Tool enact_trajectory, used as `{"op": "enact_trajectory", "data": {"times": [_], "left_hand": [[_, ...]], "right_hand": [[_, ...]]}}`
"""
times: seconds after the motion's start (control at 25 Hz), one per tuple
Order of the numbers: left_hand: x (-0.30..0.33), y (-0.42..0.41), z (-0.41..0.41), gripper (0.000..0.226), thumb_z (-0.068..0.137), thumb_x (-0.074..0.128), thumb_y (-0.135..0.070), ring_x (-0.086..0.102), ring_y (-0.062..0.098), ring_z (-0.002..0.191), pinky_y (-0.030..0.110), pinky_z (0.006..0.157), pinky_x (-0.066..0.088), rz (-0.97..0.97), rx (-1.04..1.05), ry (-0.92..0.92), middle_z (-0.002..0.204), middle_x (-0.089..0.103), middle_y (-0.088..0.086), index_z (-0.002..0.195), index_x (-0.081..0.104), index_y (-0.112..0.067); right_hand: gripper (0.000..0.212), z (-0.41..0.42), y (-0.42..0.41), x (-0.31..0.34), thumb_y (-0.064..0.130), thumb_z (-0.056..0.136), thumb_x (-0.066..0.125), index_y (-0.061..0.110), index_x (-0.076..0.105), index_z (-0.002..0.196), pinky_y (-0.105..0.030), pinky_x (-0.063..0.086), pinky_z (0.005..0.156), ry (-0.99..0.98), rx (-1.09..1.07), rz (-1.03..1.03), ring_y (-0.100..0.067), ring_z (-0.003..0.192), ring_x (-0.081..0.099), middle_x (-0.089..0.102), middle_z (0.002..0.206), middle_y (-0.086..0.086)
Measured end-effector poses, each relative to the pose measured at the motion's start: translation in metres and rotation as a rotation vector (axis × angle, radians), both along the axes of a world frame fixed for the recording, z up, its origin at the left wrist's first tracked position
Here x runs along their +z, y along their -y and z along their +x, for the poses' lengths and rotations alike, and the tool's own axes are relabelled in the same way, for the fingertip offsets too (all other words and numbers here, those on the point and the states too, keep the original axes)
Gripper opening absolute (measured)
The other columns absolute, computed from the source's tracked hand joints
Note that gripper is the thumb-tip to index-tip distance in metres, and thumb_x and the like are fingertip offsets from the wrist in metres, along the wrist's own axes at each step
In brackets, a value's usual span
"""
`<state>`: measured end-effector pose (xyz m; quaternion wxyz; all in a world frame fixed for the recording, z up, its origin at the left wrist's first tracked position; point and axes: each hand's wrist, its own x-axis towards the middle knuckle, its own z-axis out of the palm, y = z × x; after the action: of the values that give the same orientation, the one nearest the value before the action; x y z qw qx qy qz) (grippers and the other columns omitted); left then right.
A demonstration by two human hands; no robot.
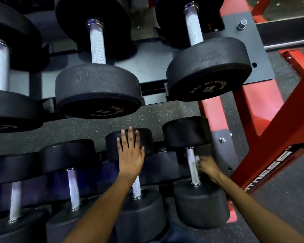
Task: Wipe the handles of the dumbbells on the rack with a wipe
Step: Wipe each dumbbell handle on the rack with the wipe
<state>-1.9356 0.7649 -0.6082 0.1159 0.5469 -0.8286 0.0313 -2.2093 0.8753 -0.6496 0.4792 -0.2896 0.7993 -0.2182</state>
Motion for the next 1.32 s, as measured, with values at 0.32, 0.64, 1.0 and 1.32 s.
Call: {"op": "enact_trajectory", "data": {"times": [0.32, 0.64, 1.0, 1.32], "left_hand": [[0.004, -0.001, 0.000, 0.061, 0.093, 0.027, -0.033, 0.014, 0.043, 0.143, 0.055, 0.114, 0.010, 0.040, -0.004, 0.036, 0.156, 0.025, 0.022, 0.147, 0.032, -0.003], [0.006, -0.001, -0.001, 0.061, 0.093, 0.028, -0.033, 0.015, 0.043, 0.143, 0.058, 0.114, 0.017, 0.078, 0.000, 0.048, 0.156, 0.023, 0.022, 0.145, 0.038, -0.003], [0.005, 0.001, 0.000, 0.062, 0.092, 0.028, -0.033, 0.014, 0.043, 0.144, 0.059, 0.112, 0.020, 0.083, 0.004, 0.057, 0.157, 0.020, 0.021, 0.145, 0.036, -0.003], [0.007, 0.000, -0.001, 0.062, 0.092, 0.028, -0.034, 0.015, 0.043, 0.144, 0.057, 0.113, 0.017, 0.071, 0.012, 0.088, 0.157, 0.021, 0.021, 0.145, 0.039, -0.003]], "right_hand": [[0.017, 0.016, 0.011, 0.038, 0.009, 0.087, 0.059, 0.002, 0.071, 0.078, -0.026, 0.038, 0.060, -0.296, -0.071, -0.152, -0.019, 0.087, 0.063, 0.069, 0.078, -0.018], [0.024, 0.011, -0.017, 0.023, 0.010, 0.091, 0.045, 0.010, 0.061, 0.073, -0.024, 0.037, 0.068, -0.225, 0.436, 0.293, -0.020, 0.089, 0.059, 0.066, 0.110, -0.020], [0.021, 0.004, 0.020, 0.038, 0.004, 0.087, 0.056, -0.004, 0.067, 0.103, -0.036, 0.045, 0.075, -0.237, -0.446, -0.085, -0.029, 0.093, 0.062, 0.066, 0.105, -0.025], [0.027, 0.046, 0.050, 0.016, -0.005, 0.081, 0.058, 0.003, 0.067, 0.105, -0.039, 0.043, 0.083, 0.052, -0.351, -0.066, -0.027, 0.110, 0.054, 0.059, 0.109, -0.020]]}}
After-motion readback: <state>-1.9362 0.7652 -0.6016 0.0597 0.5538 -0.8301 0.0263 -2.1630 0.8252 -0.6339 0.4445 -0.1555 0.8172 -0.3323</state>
